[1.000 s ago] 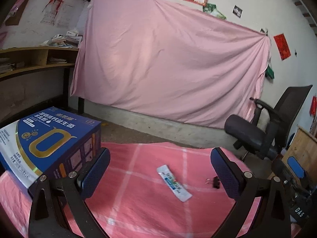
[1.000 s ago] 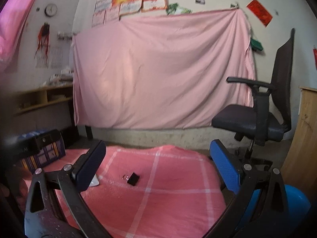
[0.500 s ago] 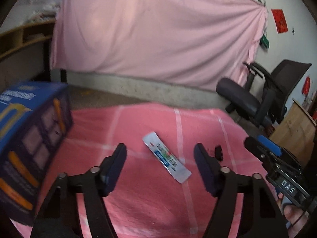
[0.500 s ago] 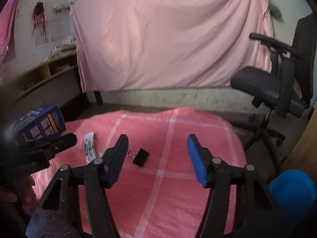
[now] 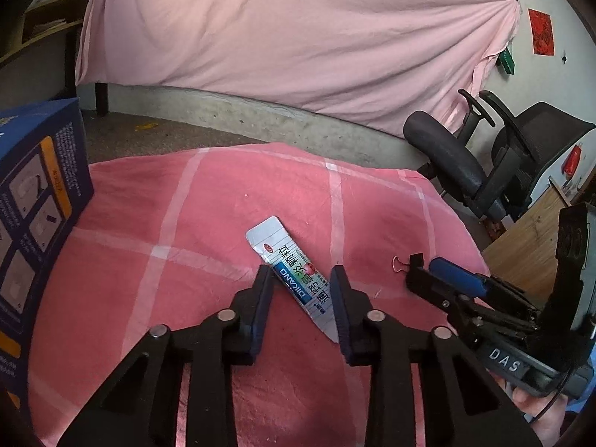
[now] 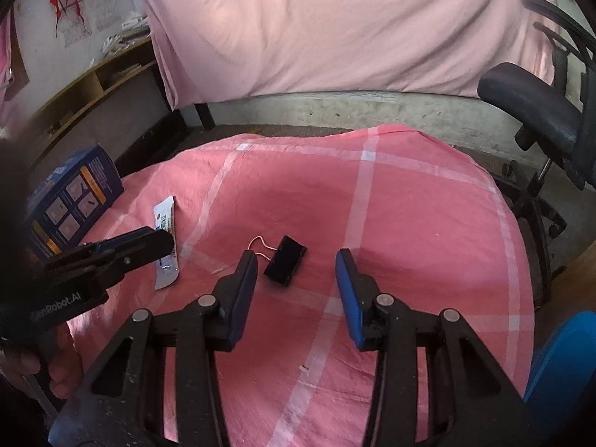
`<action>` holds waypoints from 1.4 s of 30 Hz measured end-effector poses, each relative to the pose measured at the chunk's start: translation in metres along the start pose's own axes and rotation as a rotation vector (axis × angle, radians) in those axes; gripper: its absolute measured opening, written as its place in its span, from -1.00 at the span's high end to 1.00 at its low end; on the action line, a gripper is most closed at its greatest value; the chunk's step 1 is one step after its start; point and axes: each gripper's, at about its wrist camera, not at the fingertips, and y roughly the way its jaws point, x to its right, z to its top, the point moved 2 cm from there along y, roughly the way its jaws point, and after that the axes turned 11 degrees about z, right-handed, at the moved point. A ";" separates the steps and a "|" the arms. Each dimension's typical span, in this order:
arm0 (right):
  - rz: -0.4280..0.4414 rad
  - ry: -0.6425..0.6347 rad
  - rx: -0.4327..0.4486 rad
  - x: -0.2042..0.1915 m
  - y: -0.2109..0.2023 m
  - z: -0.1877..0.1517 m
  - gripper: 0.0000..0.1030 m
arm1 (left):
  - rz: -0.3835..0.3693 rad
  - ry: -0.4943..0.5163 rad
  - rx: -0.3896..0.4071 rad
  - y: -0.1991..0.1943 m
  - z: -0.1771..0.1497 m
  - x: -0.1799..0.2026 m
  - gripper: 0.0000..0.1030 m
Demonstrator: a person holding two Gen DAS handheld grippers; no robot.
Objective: Collect trash
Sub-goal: 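Grasp the white blue-printed tube with the left gripper while the right grasps the black binder clip, then lift both held items and carry them over the blue basin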
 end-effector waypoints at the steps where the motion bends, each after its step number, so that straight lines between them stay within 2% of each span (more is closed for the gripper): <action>1: -0.006 -0.005 -0.005 -0.001 0.001 0.000 -0.32 | 0.001 0.000 -0.001 0.000 0.001 -0.001 0.58; 3: -0.020 -0.014 -0.013 -0.002 0.002 0.000 -0.24 | 0.001 0.006 -0.004 0.000 0.000 0.000 0.67; 5: -0.020 -0.019 -0.018 -0.004 0.003 -0.001 0.12 | -0.007 0.018 -0.009 0.000 -0.001 0.001 0.78; 8: -0.007 -0.022 -0.018 -0.005 0.002 -0.001 0.13 | -0.026 0.042 -0.012 0.001 -0.002 0.007 0.88; 12: 0.010 -0.017 0.003 -0.006 -0.006 -0.005 0.13 | -0.033 0.069 -0.001 -0.003 -0.005 0.012 0.93; 17: 0.009 -0.021 0.079 -0.010 -0.025 -0.009 0.14 | -0.017 0.101 0.038 -0.012 -0.009 0.019 0.96; 20: 0.005 -0.038 0.132 -0.015 -0.037 -0.013 0.14 | -0.006 0.119 0.073 -0.021 -0.013 0.023 0.98; 23: 0.000 -0.064 0.220 -0.020 -0.057 -0.018 0.14 | -0.006 0.127 0.114 -0.030 -0.018 0.026 0.98; 31: -0.019 -0.115 0.378 -0.033 -0.098 -0.032 0.14 | -0.018 0.156 0.266 -0.068 -0.030 0.045 0.99; 36: -0.035 -0.133 0.449 -0.039 -0.121 -0.035 0.14 | -0.025 0.186 0.355 -0.093 -0.035 0.062 0.99; 42: -0.040 -0.130 0.527 -0.039 -0.150 -0.039 0.14 | -0.037 0.204 0.406 -0.112 -0.042 0.079 0.99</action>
